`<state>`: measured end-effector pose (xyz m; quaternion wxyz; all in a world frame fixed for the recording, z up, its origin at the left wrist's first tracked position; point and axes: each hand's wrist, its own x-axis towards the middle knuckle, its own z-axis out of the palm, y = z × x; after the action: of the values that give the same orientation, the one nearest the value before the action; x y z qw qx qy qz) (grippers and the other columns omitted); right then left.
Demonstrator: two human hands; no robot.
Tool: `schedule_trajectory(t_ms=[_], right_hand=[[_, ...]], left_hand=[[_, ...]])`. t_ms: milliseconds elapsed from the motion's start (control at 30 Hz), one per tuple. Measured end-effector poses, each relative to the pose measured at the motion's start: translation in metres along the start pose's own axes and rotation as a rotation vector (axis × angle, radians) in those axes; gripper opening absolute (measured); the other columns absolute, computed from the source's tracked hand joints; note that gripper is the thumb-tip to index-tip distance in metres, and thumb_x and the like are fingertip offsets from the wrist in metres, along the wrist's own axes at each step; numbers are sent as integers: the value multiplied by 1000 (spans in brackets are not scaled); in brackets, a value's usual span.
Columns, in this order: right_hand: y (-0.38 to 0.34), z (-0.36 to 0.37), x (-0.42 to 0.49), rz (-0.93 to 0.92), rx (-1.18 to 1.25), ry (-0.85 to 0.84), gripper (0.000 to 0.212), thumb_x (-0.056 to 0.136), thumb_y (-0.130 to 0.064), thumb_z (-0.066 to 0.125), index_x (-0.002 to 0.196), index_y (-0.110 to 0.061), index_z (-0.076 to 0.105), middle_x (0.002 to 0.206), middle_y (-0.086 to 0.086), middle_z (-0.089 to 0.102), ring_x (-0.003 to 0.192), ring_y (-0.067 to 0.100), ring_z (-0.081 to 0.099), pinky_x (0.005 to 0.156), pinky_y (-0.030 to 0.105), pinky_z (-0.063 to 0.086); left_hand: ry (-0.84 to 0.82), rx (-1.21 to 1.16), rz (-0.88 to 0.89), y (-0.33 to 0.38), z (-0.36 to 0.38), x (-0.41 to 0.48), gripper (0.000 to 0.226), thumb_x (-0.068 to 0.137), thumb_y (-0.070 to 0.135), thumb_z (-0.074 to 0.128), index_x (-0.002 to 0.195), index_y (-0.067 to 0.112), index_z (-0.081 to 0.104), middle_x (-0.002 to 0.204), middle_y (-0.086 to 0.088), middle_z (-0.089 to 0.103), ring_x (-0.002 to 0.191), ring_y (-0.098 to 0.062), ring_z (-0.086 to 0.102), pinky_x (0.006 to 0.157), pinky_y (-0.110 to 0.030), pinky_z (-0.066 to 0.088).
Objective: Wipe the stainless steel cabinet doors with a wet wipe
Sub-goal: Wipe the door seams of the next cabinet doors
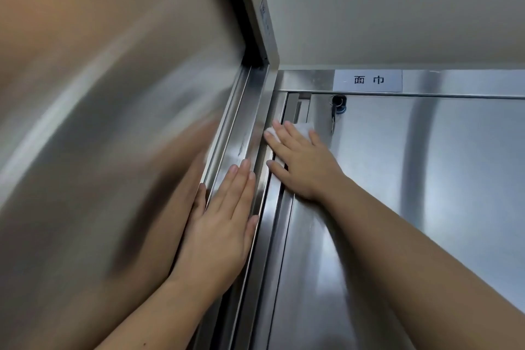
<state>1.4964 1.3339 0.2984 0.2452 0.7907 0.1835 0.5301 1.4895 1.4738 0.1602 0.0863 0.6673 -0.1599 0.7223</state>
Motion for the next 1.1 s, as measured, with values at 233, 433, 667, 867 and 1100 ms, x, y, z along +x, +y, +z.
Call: schedule_trajectory(t_ms=[233,433,667,867,1100], right_hand=[[-5,8,-9,-13,-65,28,63,97,-48,21,150,-23,-1,157,-2,-10,143,12,-9,113,42,-6],[9,-6,10,24,-58,-10,59,99,-46,19,149,-24,-3,157,-5,-11,143,10,-9,114,41,-4],[16,-15,40,170,-16,13,60,99,-45,21,150,-20,0,157,-2,-10,144,14,-6,114,43,-3],[7,-2,27,191,-41,58,65,97,-50,21,150,-19,0,157,0,-9,144,16,-6,114,43,-3],[13,-16,52,260,-22,29,64,98,-49,21,150,-16,0,157,4,-9,144,18,-4,114,46,-2]], left_hand=[[26,26,3,0,1,-1,54,86,25,34,130,-2,51,141,-16,43,126,-33,44,92,-60,39],[39,23,8,1,0,0,54,85,24,35,128,-2,52,139,-16,44,125,-33,46,89,-60,41],[46,23,11,0,2,-3,54,85,25,35,129,0,52,141,-15,43,126,-31,46,89,-57,44],[71,8,-14,1,6,-4,53,85,24,35,131,0,50,141,-13,43,126,-31,44,91,-58,41],[62,16,-9,1,6,-3,54,85,23,34,132,0,49,143,-14,41,128,-31,42,92,-58,40]])
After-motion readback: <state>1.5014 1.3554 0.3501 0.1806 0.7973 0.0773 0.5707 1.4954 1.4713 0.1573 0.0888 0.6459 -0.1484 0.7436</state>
